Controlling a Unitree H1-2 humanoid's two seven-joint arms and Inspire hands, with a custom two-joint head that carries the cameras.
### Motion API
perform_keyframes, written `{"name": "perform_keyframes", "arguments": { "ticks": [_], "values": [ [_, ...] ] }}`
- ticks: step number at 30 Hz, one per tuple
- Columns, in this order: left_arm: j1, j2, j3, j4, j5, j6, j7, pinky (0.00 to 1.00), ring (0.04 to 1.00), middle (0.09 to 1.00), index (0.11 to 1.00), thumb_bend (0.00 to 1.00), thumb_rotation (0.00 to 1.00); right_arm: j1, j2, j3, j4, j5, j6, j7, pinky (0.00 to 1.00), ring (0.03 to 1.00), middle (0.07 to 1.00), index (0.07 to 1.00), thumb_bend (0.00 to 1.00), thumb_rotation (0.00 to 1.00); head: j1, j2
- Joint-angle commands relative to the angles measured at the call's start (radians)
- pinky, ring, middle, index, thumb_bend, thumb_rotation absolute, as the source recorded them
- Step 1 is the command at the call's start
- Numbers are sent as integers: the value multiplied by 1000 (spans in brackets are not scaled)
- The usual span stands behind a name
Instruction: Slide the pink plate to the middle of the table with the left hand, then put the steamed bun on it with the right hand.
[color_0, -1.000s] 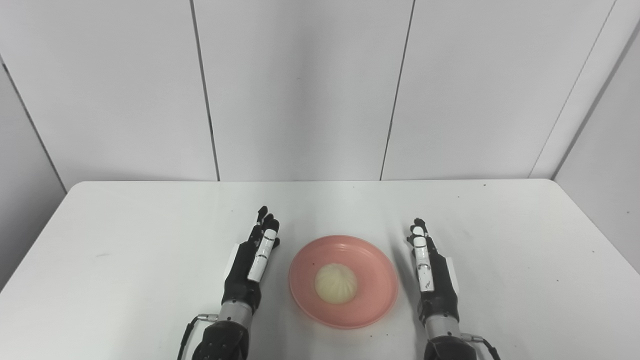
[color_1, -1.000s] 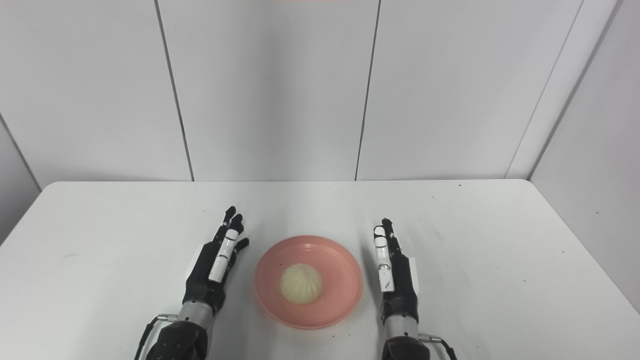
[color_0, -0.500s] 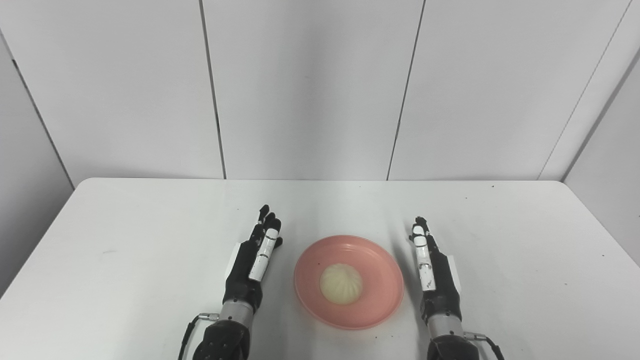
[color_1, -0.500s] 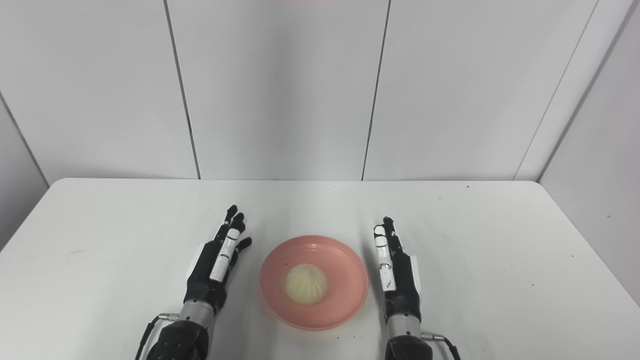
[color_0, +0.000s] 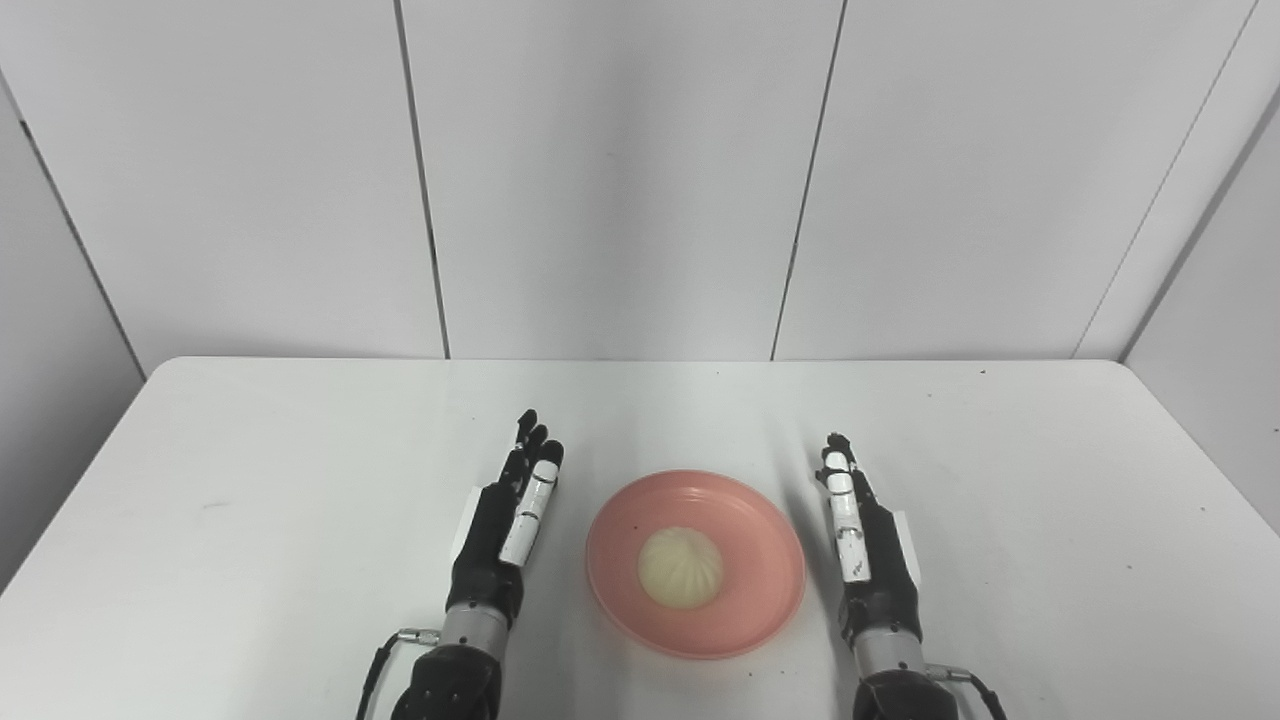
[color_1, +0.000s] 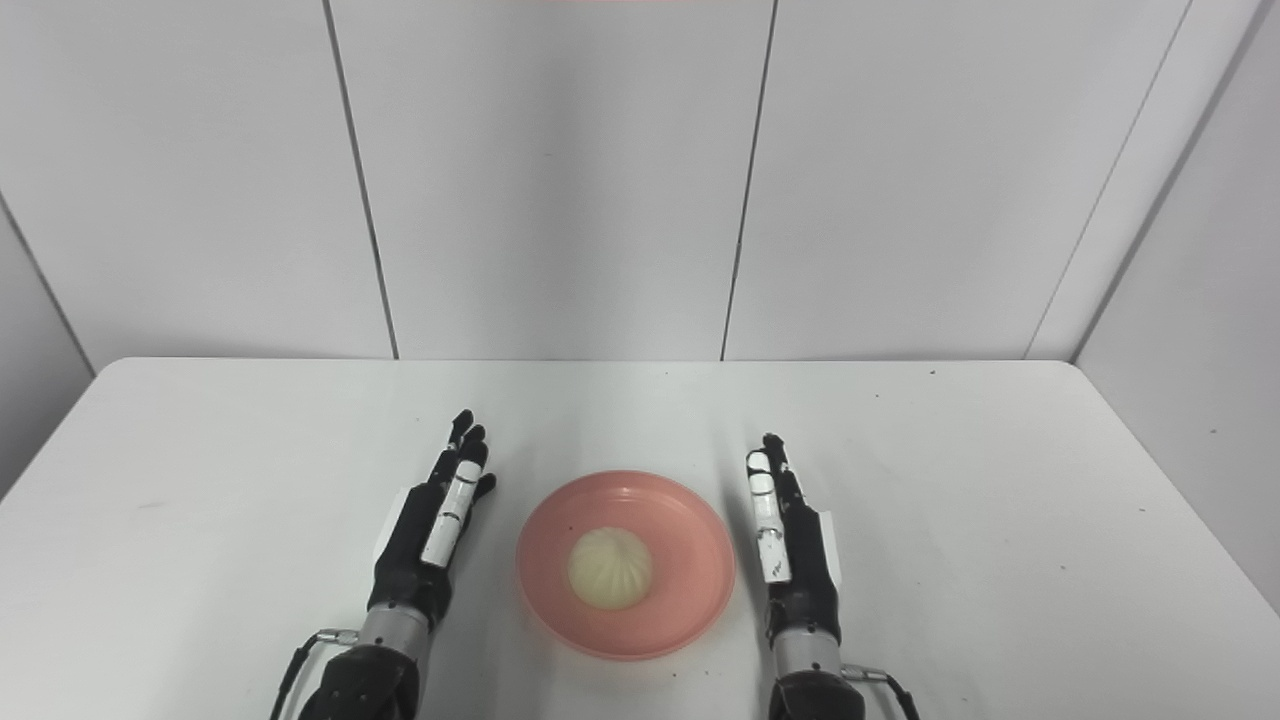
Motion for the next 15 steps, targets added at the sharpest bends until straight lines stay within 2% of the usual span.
{"name": "perform_keyframes", "arguments": {
  "ticks": [1,8,12,15],
  "values": [
    [-4,-5,7,-10,11,-12,23,1000,1000,1000,1000,680,881,-17,7,2,-22,8,-16,19,1000,944,940,936,709,1000,3,0],
    [-5,-16,6,4,9,-22,31,1000,1000,1000,1000,671,880,-11,-4,-7,-21,35,-20,34,978,936,932,933,699,1000,42,-11],
    [14,-25,10,-26,6,-1,42,1000,1000,998,1000,673,878,3,-24,-42,-33,108,-29,72,963,931,936,934,688,1000,78,-23],
    [42,-49,40,-68,-50,-1,41,1000,1000,998,1000,668,857,25,-35,-68,-40,149,-45,94,958,916,919,912,714,1000,102,-32]
  ]
}}
